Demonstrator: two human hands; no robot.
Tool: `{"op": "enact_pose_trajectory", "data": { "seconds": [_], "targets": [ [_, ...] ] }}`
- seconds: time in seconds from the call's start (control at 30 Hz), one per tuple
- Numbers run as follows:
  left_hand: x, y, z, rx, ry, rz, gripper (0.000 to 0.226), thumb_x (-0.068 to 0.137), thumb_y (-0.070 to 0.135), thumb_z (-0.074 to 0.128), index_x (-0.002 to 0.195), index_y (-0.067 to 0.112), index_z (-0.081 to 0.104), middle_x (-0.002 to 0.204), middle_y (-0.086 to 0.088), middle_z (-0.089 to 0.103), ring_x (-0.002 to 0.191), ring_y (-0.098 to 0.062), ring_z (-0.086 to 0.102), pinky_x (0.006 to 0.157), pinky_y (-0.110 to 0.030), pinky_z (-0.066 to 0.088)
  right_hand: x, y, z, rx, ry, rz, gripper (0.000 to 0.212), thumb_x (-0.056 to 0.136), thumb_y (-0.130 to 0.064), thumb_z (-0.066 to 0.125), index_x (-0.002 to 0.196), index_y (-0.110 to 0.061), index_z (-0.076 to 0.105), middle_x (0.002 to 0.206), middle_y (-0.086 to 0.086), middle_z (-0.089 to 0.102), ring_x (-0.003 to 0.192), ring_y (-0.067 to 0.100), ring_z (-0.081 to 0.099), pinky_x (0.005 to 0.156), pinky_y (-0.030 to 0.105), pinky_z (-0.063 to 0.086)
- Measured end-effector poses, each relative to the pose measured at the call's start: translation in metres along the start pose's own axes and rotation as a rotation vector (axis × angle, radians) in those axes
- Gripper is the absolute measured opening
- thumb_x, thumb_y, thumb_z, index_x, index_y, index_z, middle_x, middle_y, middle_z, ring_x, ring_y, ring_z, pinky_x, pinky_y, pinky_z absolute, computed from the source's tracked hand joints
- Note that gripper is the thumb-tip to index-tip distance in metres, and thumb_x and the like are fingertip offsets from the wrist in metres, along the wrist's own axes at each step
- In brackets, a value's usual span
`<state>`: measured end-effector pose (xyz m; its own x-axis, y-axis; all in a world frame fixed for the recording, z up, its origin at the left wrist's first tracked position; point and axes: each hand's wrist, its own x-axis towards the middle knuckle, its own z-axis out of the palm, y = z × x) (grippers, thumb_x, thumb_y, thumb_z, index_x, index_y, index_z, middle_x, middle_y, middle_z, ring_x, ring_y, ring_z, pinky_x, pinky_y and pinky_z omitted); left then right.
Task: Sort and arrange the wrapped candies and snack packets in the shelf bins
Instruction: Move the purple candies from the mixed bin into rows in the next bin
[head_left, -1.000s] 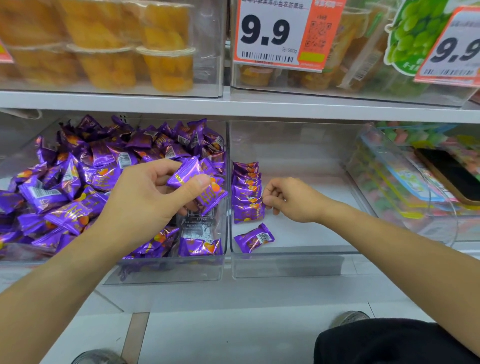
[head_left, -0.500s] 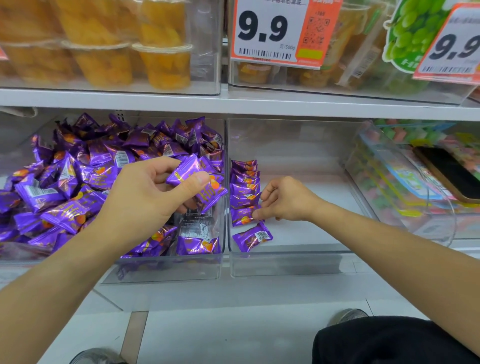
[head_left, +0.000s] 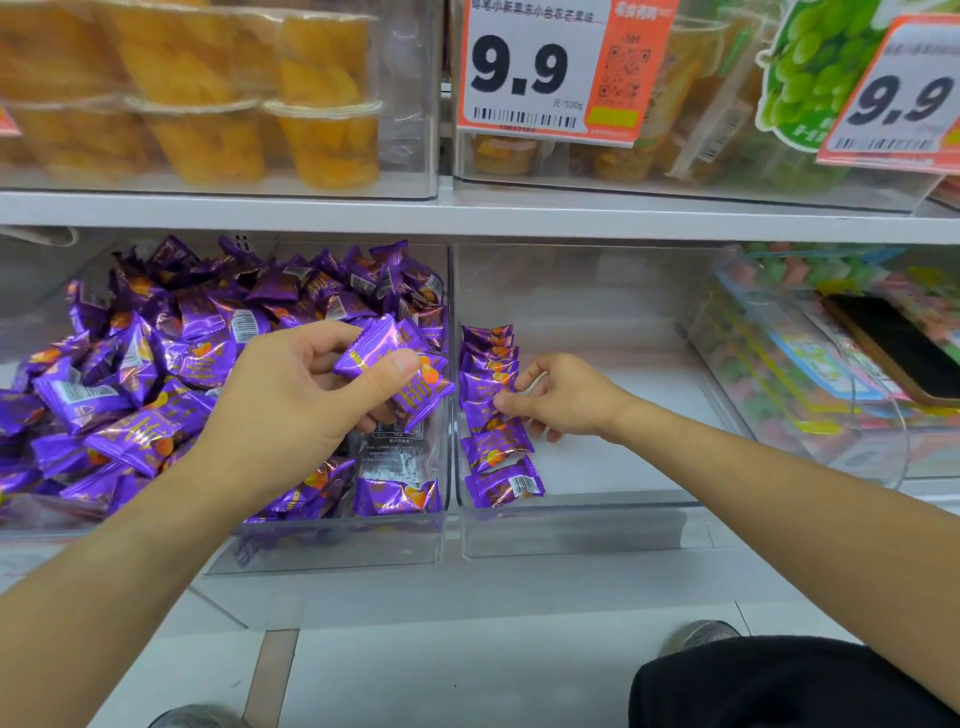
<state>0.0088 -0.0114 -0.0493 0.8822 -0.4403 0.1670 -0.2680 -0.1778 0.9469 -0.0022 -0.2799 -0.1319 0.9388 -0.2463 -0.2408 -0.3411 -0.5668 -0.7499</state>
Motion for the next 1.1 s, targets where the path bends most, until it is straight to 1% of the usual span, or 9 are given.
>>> {"op": "enact_pose_trajectory", "data": {
  "seconds": [0.1,0.17,0.3,0.4,0.5,0.63,0.8,0.97,1.1],
  "targets": [
    [0.000,-0.001,0.000,-0.003,-0.006,0.003,0.036,0.070,0.045,0.071,0.092,0.017,0.073,0.074,-0.008,0.074,0.062,-0.021,0.068,0.060,-0.025,0.057,0.002,-0.003,0.001,-0.080,-0.015,0.015,0.047,0.076,-0.035,0.085,0.104,-0.014,0.054,0.082,0.013,0.075,0.070,0.028,0.073,0.057,0.038,0.061],
    [0.000,-0.001,0.000,-0.010,-0.007,0.003,0.036,0.070,0.045,0.072,0.092,0.017,0.073,0.075,-0.008,0.075,0.062,-0.020,0.069,0.059,-0.024,0.056,0.003,-0.005,0.001,-0.108,0.009,0.016,0.048,0.076,-0.036,0.085,0.105,-0.012,0.055,0.081,0.011,0.075,0.073,0.028,0.074,0.056,0.038,0.061],
    [0.000,-0.001,-0.001,-0.015,-0.005,0.007,0.034,0.070,0.044,0.072,0.090,0.017,0.073,0.074,-0.008,0.074,0.061,-0.020,0.069,0.058,-0.023,0.056,0.003,-0.009,-0.003,-0.180,0.074,-0.050,0.055,0.068,-0.037,0.090,0.104,-0.015,0.055,0.085,0.005,0.071,0.064,0.021,0.070,0.049,0.032,0.056],
    [0.001,-0.001,-0.001,-0.018,-0.006,0.010,0.034,0.070,0.045,0.072,0.090,0.018,0.073,0.074,-0.009,0.074,0.061,-0.021,0.068,0.059,-0.024,0.056,0.003,-0.009,-0.007,-0.406,0.116,-0.236,0.049,0.063,-0.039,0.092,0.099,-0.021,0.063,0.088,-0.002,0.064,0.075,0.015,0.062,0.062,0.029,0.050],
    [0.001,-0.001,-0.002,-0.023,-0.005,0.015,0.031,0.070,0.044,0.072,0.089,0.020,0.073,0.073,-0.009,0.074,0.061,-0.022,0.068,0.060,-0.025,0.057,0.005,-0.012,-0.007,-0.536,0.094,-0.345,0.033,0.069,-0.039,0.088,0.091,-0.021,0.070,0.091,-0.003,0.063,0.082,0.015,0.060,0.072,0.028,0.047],
    [0.000,-0.001,-0.003,-0.019,-0.006,0.017,0.032,0.070,0.044,0.072,0.090,0.019,0.073,0.073,-0.007,0.074,0.061,-0.021,0.068,0.060,-0.025,0.057,0.009,-0.017,-0.002,-0.579,0.133,-0.360,0.026,0.074,-0.039,0.084,0.081,-0.018,0.070,0.089,0.000,0.067,0.078,0.016,0.060,0.070,0.031,0.051],
    [-0.001,-0.002,-0.005,-0.024,-0.009,0.020,0.029,0.072,0.042,0.072,0.091,0.020,0.073,0.073,-0.005,0.075,0.060,-0.018,0.068,0.060,-0.024,0.056,0.008,-0.023,-0.001,-0.654,0.069,-0.370,0.035,0.071,-0.044,0.086,0.092,-0.023,0.070,0.086,-0.006,0.060,0.079,0.016,0.058,0.073,0.032,0.052],
    [-0.002,-0.002,-0.007,-0.031,-0.020,0.028,0.028,0.073,0.042,0.072,0.091,0.020,0.072,0.073,-0.004,0.075,0.062,-0.020,0.069,0.061,-0.026,0.056,0.008,-0.021,-0.001,-0.680,0.004,-0.319,0.025,0.073,-0.039,0.085,0.085,-0.027,0.066,0.083,-0.007,0.061,0.083,0.019,0.061,0.075,0.036,0.055],
    [-0.002,-0.002,-0.007,-0.031,-0.020,0.030,0.031,0.071,0.045,0.071,0.090,0.021,0.073,0.074,-0.005,0.075,0.064,-0.024,0.069,0.063,-0.029,0.057,0.007,-0.021,0.000,-0.656,0.069,-0.361,0.030,0.071,-0.039,0.086,0.077,-0.028,0.059,0.082,-0.006,0.062,0.081,0.021,0.060,0.072,0.037,0.053]
  ]
}}
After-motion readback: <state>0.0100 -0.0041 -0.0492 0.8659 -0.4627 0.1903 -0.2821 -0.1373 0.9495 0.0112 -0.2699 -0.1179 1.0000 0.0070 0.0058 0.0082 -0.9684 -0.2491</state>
